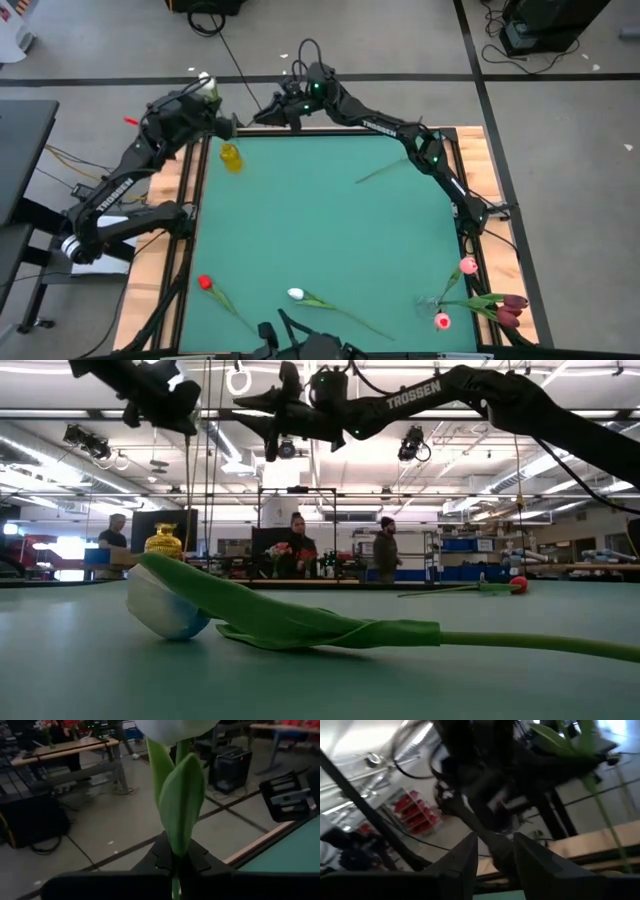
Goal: Sort flowers into vase by color
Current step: Put the top white tulip into the yellow vase
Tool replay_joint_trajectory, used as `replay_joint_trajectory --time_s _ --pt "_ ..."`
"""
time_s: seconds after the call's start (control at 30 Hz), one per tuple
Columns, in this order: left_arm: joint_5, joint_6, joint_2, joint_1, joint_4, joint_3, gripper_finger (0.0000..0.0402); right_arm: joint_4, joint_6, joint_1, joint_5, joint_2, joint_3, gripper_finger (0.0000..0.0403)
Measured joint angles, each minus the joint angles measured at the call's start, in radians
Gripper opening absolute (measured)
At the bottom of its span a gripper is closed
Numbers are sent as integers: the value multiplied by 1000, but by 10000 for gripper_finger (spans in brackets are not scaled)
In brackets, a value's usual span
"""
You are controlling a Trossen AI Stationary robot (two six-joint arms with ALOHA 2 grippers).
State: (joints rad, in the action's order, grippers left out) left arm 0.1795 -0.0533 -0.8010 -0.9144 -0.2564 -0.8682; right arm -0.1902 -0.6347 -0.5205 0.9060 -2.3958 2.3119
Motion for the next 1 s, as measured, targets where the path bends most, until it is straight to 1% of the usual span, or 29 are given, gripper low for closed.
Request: replay_joint_trajectory --time_s 0.1,0.23,0.33,0.43,0.57,0.7,0.77,0.87,1.0 --pt "-2 -28 -25 -22 -46 -36 9 41 45 -8 -17 4 0 132" --pt "-41 -15 -49 -48 -75 -36 9 42 59 -9 -20 6 0 132" --pt "-52 6 -58 -55 -102 -35 9 54 66 -8 -14 6 0 132" --pt "-54 -9 -56 -54 -95 -46 9 72 77 -12 -9 6 0 132" --pt "-54 -21 -57 -54 -120 -135 13 85 78 -20 0 6 0 132" --pt "-54 -19 -56 -54 -232 -244 14 93 77 -32 5 6 0 132" --pt "-54 -14 -56 -54 -280 -272 14 93 77 -38 5 6 0 132" --pt "-50 -4 -56 -54 -333 -268 14 93 77 -46 3 6 0 132" --pt "-44 21 -55 -54 -326 -234 14 92 79 -48 -7 6 0 132"
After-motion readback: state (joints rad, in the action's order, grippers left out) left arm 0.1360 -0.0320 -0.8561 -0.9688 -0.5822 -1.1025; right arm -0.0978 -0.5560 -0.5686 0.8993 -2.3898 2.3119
